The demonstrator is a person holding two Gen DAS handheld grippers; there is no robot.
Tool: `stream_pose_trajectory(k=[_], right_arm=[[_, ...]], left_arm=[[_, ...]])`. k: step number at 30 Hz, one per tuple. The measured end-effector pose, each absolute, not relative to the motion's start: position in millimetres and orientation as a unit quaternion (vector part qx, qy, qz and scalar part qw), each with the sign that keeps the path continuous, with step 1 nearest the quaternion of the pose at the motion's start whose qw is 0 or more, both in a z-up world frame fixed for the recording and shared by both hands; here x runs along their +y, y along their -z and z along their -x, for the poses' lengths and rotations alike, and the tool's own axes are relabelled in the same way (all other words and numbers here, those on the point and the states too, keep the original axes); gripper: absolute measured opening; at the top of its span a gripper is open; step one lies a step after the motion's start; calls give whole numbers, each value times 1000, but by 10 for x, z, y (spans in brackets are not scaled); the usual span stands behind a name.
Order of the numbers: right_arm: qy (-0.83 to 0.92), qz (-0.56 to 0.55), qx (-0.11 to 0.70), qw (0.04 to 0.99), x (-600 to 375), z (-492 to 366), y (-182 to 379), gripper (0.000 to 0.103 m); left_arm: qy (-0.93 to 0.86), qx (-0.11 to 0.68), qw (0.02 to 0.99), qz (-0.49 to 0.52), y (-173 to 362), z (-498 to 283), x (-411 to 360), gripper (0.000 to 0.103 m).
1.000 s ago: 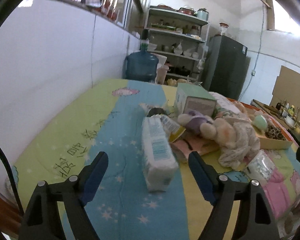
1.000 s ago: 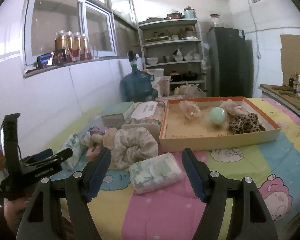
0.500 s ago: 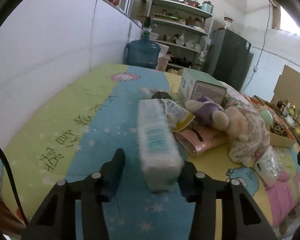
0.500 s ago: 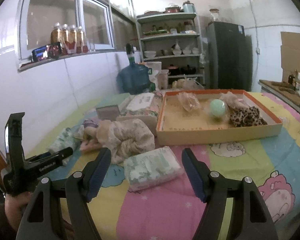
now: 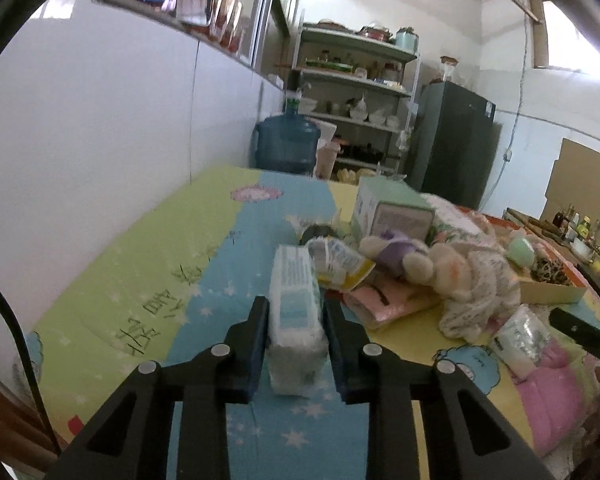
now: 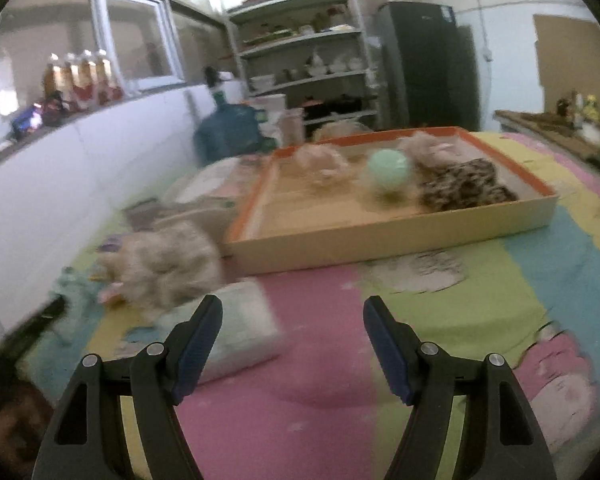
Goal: Organize soft objects
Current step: 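Grasp the green-print wipes pack with the right gripper while the left gripper lifts the tissue pack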
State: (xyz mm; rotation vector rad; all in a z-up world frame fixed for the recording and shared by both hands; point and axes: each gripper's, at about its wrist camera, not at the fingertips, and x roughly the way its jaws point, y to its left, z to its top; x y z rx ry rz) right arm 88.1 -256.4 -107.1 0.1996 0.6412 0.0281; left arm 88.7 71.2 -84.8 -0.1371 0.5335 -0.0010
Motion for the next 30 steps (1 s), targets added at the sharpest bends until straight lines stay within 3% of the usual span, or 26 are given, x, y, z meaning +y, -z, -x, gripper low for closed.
stream_pose_trajectory(k=[8, 17, 30], right_arm=[[26, -39, 347, 937, -2616, -947, 1249, 75], [-88, 16, 343, 935, -2232, -653, 1183, 75], [-259, -1, 314, 913, -2061, -656, 985, 79]], left_arm=[[18, 258, 963, 69, 821, -847, 679, 28], [25, 276, 957, 91, 944, -956, 773, 27], [34, 303, 945, 118, 1086, -1149, 784, 30]])
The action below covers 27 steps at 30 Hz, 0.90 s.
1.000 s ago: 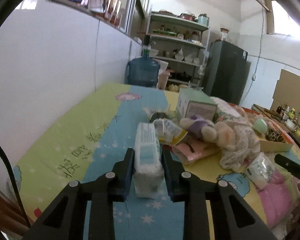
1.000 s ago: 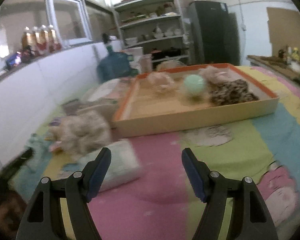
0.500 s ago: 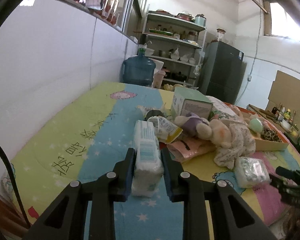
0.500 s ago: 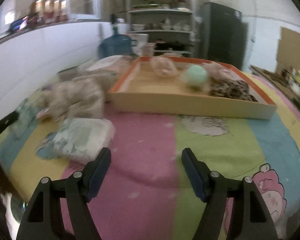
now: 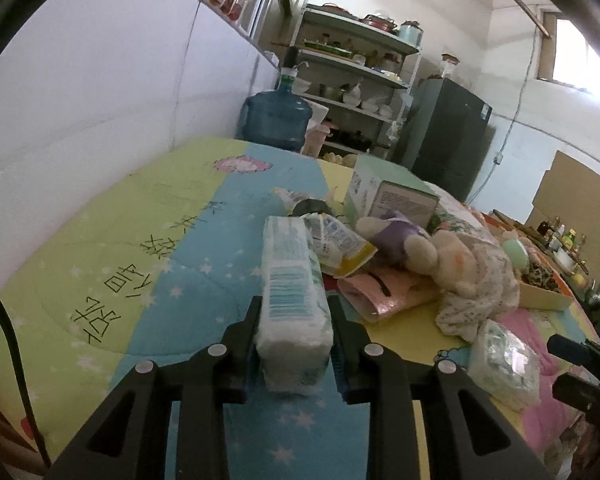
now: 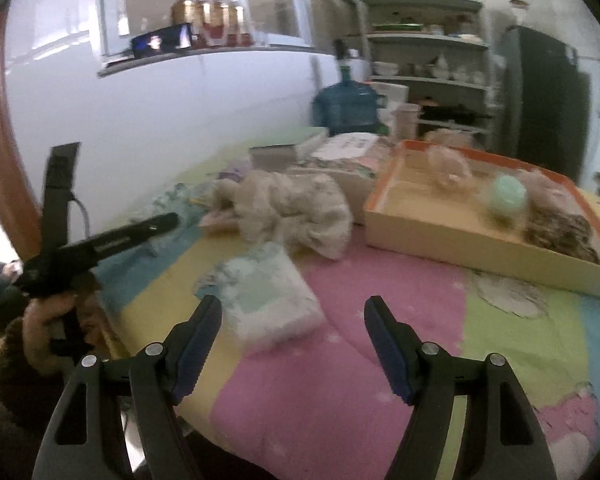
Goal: Organize soft objects
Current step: 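Grasp the green-print wipes pack with the right gripper while the left gripper lifts the tissue pack, then carry the tissue pack and wipes pack with both grippers over the orange-rimmed box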
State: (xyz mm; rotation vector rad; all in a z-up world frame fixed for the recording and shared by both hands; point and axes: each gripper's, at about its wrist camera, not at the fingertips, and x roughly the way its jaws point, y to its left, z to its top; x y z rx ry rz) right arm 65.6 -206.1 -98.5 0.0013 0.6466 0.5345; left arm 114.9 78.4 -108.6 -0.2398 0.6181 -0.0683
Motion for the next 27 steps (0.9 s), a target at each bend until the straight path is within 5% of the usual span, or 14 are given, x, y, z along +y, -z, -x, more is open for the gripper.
stream_pose_trajectory(k=[20, 23, 24, 27], right_arm=[[-291, 69, 342, 891, -1659, -892, 1230, 81], [-278, 82, 349, 891, -1599, -838, 1219, 64], [-267, 89, 349, 894, -1577, -815, 1211, 52], [-258, 75, 354, 896, -1571, -808, 1214, 51]], left_arm=[[57, 307, 941, 128, 1152, -1249, 831, 22], [59, 305, 942, 126, 1149, -1204, 800, 22], [61, 304, 942, 126, 1147, -1194, 789, 22], [62, 302, 943, 123, 1134, -1152, 759, 22]])
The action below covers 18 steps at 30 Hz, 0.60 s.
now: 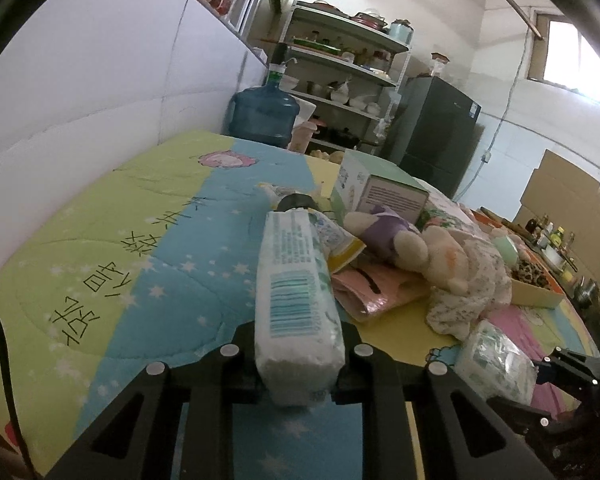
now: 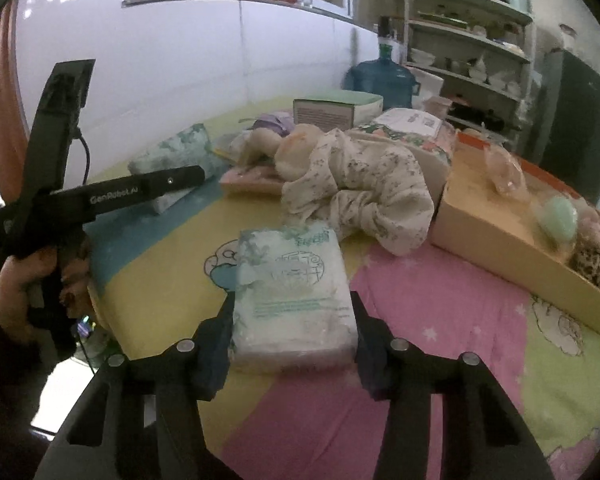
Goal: Organize soft objects
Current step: 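Carry the tissue pack and wipes pack with both grippers over the orange-rimmed box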
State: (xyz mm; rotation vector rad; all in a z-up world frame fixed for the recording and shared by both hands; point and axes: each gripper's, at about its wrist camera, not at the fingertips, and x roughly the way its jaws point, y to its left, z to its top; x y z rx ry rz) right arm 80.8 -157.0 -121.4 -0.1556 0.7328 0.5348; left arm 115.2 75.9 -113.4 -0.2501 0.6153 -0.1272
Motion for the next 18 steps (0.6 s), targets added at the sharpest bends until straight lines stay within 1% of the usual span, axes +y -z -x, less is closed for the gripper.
stream_pose_trajectory(k=[11, 18], right_arm=[[-251, 21, 331, 909, -1714, -719, 1065, 50], [-244, 14, 310, 919, -1793, -616, 923, 50]], left_arm=[[75, 275, 952, 112, 928, -940, 661, 22], [80, 259, 958, 95, 721, -837, 516, 22]])
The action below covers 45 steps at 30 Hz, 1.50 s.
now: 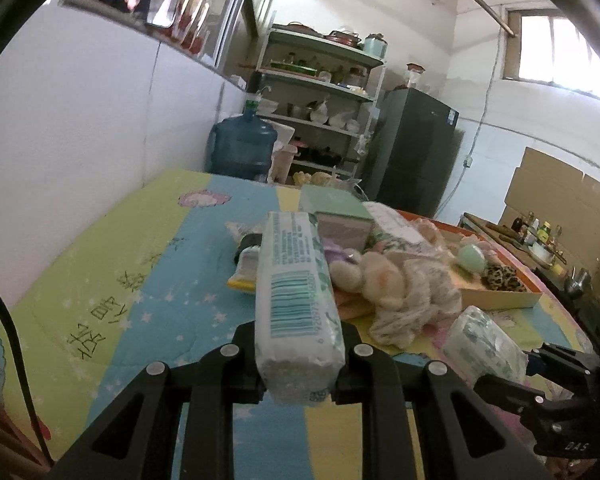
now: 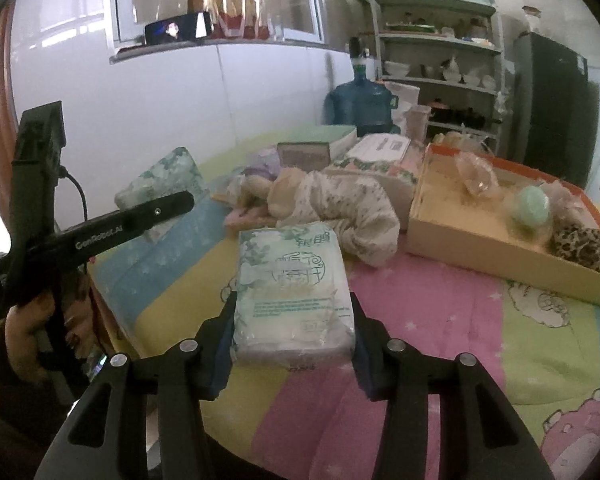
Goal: Organize soft objects
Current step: 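Carry the tissue pack and wipes pack with both grippers over the orange-rimmed box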
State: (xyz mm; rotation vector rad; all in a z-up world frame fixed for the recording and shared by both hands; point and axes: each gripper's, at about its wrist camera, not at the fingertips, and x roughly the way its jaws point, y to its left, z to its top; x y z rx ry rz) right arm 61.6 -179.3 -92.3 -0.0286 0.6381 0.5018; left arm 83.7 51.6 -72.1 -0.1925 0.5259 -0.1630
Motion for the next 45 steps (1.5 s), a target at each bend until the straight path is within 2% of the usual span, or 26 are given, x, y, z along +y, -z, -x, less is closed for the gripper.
stream_pose_trajectory(k=[15, 29, 45], right_arm=[[-202, -18, 274, 940, -2216, -535, 718, 50], [-169, -37, 254, 952, -2547, -486, 597, 50], [-105, -49, 236, 965, -3178, -445, 458, 50]], left_arm=[[55, 253, 964, 66, 447, -844, 92, 22], [98, 223, 969, 34, 190, -889, -421, 22], [161, 228, 960, 12, 107, -1143, -975, 22]])
